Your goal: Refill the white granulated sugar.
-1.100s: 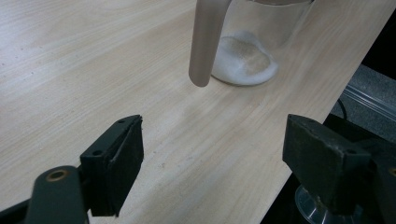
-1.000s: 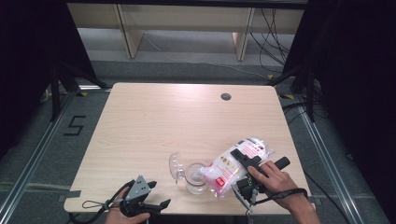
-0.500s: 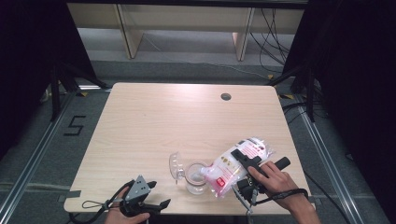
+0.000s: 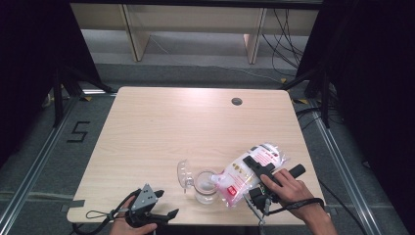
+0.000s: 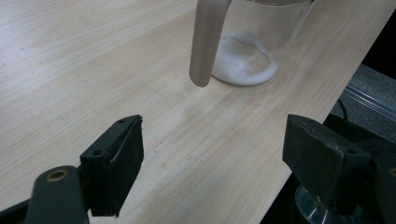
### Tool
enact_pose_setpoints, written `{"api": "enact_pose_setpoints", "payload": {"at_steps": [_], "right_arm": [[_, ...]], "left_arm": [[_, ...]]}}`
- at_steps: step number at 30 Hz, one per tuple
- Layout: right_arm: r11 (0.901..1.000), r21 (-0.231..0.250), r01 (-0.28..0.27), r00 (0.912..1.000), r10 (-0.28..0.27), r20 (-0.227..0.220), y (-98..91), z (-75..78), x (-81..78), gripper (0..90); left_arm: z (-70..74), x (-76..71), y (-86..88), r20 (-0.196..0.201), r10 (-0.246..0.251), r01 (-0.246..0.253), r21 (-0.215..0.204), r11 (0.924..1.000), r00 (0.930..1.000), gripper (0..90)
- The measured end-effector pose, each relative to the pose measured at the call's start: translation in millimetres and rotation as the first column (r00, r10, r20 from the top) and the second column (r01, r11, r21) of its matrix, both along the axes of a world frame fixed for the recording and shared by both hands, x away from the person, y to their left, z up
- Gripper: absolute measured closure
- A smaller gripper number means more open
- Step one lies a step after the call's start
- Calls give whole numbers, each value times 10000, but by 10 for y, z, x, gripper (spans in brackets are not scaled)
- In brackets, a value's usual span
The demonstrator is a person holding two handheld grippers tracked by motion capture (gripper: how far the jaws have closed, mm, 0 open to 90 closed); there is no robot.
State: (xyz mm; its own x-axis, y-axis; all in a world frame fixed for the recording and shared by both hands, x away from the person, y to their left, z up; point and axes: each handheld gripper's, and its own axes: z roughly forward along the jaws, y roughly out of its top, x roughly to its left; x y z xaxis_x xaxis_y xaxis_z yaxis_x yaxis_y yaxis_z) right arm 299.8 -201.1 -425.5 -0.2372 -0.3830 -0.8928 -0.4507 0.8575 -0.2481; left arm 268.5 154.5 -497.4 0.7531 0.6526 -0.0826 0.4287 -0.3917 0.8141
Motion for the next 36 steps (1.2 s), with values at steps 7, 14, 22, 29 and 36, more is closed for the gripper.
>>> {"api": "enact_pose_setpoints", "payload": {"at_steps": [7, 14, 22, 29, 36], "right_arm": [[9997, -261, 7, 9999, -4, 117, 21, -3, -11, 521], [9998, -168, -101, 9997, 105, 223, 28, -26, -14, 522], [9994, -334, -69, 9997, 77, 236, 35, -11, -16, 523], [9992, -382, -98, 9996, 107, 246, 39, -16, -14, 525], [9991, -389, -159, 9996, 169, 236, 38, -12, -12, 527]], "left_arm": [[-5, -8, -7, -130, 124, -126, -78, 9999, 9998, 202], [-6, -9, -8, -134, 132, -133, -79, 9999, 9998, 202], [-7, -8, -9, -123, 149, -150, -66, 9999, 9998, 202], [-7, -8, -8, -168, 131, -132, -72, 9999, 9998, 202], [-6, -8, -7, -124, 140, -140, -60, 9999, 9998, 202]]}}
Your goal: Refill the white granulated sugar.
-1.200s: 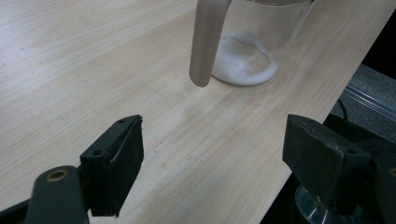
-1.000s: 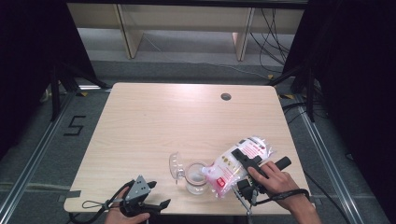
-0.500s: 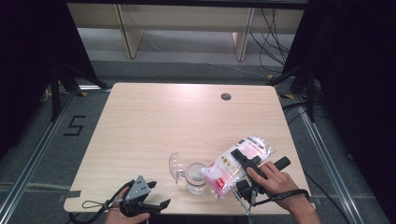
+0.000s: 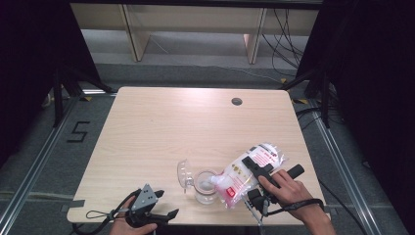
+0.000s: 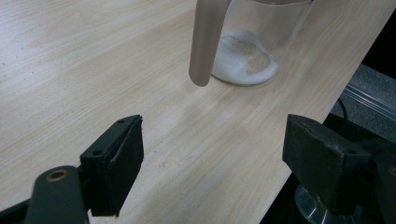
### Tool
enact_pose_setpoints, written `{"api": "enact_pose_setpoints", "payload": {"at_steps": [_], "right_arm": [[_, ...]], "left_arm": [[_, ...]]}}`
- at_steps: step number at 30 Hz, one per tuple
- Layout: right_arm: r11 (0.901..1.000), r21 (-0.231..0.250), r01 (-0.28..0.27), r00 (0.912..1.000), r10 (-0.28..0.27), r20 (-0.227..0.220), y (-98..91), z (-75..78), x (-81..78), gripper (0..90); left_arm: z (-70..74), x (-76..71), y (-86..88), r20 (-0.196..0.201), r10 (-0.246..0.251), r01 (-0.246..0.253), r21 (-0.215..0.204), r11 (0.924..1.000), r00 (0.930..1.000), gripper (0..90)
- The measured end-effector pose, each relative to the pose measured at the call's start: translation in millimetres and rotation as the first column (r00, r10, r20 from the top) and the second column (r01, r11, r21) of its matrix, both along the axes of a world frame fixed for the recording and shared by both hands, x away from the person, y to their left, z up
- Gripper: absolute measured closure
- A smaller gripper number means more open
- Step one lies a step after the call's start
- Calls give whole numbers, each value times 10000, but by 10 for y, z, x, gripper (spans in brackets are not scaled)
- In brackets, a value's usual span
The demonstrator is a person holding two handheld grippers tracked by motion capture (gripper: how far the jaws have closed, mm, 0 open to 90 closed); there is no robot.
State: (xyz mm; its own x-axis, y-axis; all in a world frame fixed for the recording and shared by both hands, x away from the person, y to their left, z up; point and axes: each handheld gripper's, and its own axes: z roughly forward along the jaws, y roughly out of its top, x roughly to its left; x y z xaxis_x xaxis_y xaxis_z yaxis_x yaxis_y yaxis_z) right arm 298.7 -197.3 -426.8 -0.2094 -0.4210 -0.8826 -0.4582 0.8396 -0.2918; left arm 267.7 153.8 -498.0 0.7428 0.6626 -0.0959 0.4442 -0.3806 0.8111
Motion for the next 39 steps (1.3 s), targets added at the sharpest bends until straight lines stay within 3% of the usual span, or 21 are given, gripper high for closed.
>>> {"api": "enact_pose_setpoints", "payload": {"at_steps": [7, 11, 12, 14, 19, 24, 28, 29, 32, 39], "right_arm": [[9997, 226, 67, 10000, -66, -47, -11, -16, -1, 529], [9991, 401, 153, 9999, -152, -20, -15, -20, -10, 530], [9999, 65, -121, 9999, 121, -85, 4, -4, 12, 530], [9990, 432, 151, 9999, -149, -45, -15, -21, -10, 530], [9998, 207, 15, 9999, -12, -149, 1, -4, -2, 531], [9990, 446, 84, 9997, -74, -218, -11, -26, -2, 532], [9991, 411, 61, 9999, -56, -106, -10, -20, -7, 533], [9995, 228, -207, 9998, 207, 4, 2, -4, 7, 533], [9992, 398, 60, 9998, -52, -191, -14, -20, -4, 533], [9996, 234, -186, 9998, 187, -33, 1, -4, 6, 534]], "left_arm": [[0, 0, 1, -52, -8, 8, -15, 10000, 10000, 202], [3, 13, 9, 119, -156, 154, 99, 9998, 9998, 202], [3, 13, 10, 127, -162, 161, 105, 9998, 9998, 202], [4, 13, 11, 122, -162, 160, 115, 9998, 9998, 202], [1, 0, 2, -50, -4, 4, -14, 10000, 10000, 202], [4, 8, 8, 120, -139, 139, 70, 9999, 9998, 202], [4, 8, 7, 117, -122, 122, 59, 9999, 9999, 202], [1, -1, 0, 9, -16, 16, -20, 10000, 10000, 202], [1, -2, -1, -3, 1, -1, -31, 10000, 10000, 202], [6, 6, 6, 134, -130, 129, 66, 9999, 9998, 202]]}}
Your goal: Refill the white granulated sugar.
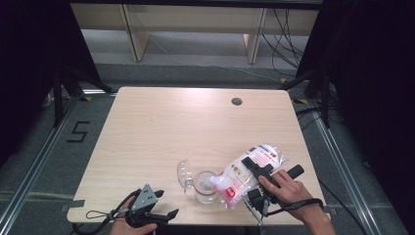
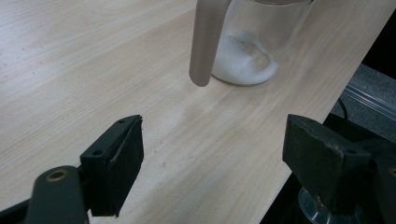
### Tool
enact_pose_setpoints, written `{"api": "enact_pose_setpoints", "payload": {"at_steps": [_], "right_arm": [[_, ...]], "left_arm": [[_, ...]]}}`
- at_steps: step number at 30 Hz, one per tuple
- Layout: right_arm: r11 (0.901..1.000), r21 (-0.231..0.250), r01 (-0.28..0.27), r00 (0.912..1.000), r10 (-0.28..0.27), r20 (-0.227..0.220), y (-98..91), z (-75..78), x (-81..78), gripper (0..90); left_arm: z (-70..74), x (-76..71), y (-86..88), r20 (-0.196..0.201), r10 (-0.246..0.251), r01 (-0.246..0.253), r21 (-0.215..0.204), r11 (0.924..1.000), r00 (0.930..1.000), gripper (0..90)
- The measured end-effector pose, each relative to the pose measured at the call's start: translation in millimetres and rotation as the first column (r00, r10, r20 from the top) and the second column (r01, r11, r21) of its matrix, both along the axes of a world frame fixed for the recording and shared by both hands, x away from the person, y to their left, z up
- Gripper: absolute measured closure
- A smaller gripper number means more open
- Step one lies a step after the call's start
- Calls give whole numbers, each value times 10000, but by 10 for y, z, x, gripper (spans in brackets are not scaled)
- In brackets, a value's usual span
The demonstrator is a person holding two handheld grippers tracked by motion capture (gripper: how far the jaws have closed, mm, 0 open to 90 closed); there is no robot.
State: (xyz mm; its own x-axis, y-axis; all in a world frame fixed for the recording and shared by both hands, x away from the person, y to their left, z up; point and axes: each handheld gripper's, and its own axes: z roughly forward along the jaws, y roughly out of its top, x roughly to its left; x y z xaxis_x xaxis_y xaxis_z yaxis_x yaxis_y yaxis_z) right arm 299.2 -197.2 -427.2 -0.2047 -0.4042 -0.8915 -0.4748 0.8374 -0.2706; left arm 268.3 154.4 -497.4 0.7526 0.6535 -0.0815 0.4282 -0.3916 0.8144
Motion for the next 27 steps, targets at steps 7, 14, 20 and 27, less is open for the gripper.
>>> {"api": "enact_pose_setpoints", "payload": {"at_steps": [7, 14, 20, 27], "right_arm": [[9998, 80, 171, 9998, -170, -112, -11, -9, -9, 535], [9997, -36, 254, 9996, -255, -119, -12, 2, -17, 535], [9997, -163, 208, 9998, -209, -45, -5, 18, -21, 537], [9997, -114, 222, 9998, -221, 28, -5, 7, -26, 537]], "left_arm": [[-8, -10, -9, -102, 126, -127, -146, 9998, 9999, 202], [0, -5, 3, -106, 44, -43, 58, 10000, 9999, 202], [1, -4, 4, -94, 20, -19, 75, 10000, 10000, 202], [1, -5, 4, -105, 26, -25, 63, 10000, 9999, 202]]}}
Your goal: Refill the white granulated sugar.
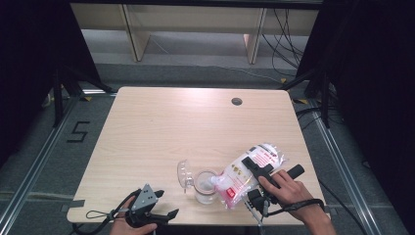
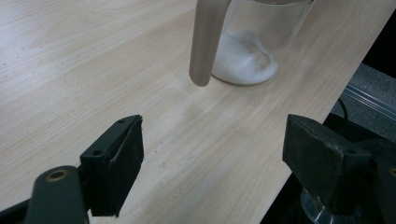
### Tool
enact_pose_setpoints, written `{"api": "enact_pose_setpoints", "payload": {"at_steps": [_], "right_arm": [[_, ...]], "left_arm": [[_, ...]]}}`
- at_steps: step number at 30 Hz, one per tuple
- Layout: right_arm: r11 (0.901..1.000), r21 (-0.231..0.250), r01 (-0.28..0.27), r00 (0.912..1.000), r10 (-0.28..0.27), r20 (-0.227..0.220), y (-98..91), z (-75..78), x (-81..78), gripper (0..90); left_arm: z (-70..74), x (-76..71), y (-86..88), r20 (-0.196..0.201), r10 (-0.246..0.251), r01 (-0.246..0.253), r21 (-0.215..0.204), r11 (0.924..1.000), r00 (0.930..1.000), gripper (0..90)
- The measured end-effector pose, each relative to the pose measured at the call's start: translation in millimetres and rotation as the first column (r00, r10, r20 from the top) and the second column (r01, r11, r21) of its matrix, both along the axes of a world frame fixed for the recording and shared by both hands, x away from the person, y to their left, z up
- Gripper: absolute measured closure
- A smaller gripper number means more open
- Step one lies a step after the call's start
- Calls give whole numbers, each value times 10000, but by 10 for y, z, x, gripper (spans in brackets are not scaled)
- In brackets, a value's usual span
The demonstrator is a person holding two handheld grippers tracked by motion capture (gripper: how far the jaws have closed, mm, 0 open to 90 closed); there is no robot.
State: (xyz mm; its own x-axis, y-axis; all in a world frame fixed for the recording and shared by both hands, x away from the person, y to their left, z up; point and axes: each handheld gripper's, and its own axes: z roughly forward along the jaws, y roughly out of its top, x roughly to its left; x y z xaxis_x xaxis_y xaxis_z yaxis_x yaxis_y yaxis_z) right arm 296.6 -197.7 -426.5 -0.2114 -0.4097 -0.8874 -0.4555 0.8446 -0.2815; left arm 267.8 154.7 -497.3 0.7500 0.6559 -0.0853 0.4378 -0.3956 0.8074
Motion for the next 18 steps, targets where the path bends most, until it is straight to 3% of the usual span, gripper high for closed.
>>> {"api": "enact_pose_setpoints", "payload": {"at_steps": [2, 3, 7, 8, 10, 13, 18], "right_arm": [[10000, -15, 7, 10000, -7, -13, -1, 0, -1, 537], [10000, 3, -19, 10000, 19, -19, -2, 1, 1, 537], [9999, -122, 0, 10000, 0, -49, 2, 9, 7, 538], [9999, -122, 0, 10000, 0, -49, 2, 9, 7, 538], [9999, -142, 18, 10000, -19, -51, 2, 9, 7, 538], [9999, -103, -6, 10000, 5, -72, -3, 5, 12, 539], [9999, -86, 65, 10000, -65, -63, -8, 7, 8, 539]], "left_arm": [[4, 10, 8, 143, -151, 150, 100, 9998, 9998, 202], [-6, -5, -11, -30, 118, -118, -162, 9998, 9999, 202], [-3, 7, -2, 105, -34, 34, -49, 10000, 9999, 202], [-6, -3, -8, -67, 95, -96, -147, 9998, 9999, 202], [-2, 12, 3, 124, -70, 70, 6, 10000, 9999, 202], [-7, -2, -8, -54, 95, -96, -120, 9999, 9999, 202], [-8, -2, -8, -25, 106, -106, -97, 9999, 9999, 202]]}}
